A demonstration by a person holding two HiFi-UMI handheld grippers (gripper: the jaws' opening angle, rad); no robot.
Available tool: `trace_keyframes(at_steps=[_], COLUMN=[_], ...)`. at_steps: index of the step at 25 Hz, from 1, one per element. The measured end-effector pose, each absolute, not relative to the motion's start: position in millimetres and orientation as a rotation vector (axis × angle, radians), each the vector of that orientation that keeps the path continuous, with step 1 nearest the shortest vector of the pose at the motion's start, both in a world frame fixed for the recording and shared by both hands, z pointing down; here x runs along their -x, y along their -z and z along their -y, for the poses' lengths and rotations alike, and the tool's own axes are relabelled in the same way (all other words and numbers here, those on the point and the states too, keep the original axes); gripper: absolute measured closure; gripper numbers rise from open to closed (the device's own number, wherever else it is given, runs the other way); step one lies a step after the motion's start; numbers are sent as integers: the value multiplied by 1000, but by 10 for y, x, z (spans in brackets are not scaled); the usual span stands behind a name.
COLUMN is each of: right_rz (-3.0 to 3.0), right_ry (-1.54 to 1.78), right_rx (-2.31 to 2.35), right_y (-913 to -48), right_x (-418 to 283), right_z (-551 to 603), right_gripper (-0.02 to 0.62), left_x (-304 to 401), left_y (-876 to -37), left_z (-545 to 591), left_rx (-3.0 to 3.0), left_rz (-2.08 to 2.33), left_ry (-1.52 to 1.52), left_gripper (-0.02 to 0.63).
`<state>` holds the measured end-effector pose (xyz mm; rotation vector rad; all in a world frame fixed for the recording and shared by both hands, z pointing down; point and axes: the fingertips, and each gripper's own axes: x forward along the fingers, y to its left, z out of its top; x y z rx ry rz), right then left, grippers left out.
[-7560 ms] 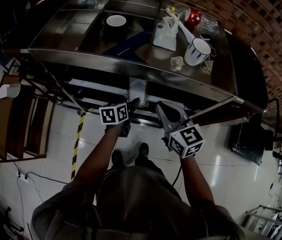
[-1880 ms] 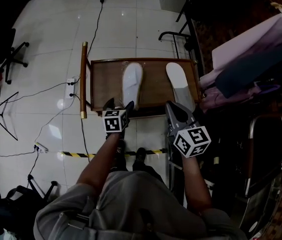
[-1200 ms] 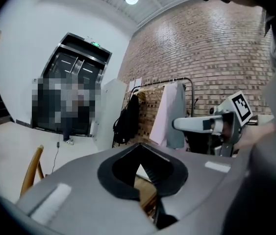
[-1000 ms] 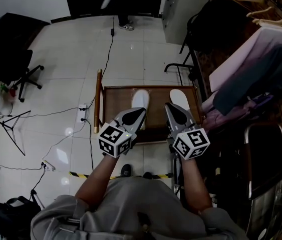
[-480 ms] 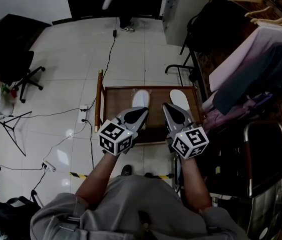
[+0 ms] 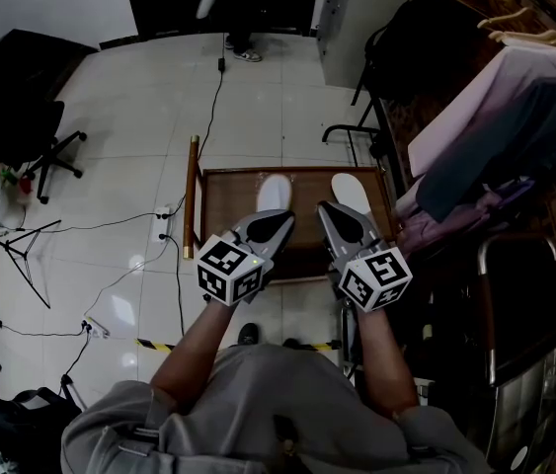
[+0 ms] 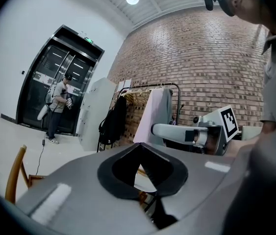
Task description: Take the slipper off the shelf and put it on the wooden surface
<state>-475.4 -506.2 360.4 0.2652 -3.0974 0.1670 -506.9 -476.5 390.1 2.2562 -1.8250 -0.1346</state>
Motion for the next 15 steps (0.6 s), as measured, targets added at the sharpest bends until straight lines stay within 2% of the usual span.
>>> trace_keyframes(at_steps=[15], right_rz=[3106], right_ry=[-165], right_rx=[-225], right_y=[-3582], right_x=[4798], right_z=[5040], right_gripper=[595], left_x=[5074], left_y=[-3953], left_z=[4725], left_rx=[-2225], left_rz=[1829], left_ry=[141], left_gripper=[600])
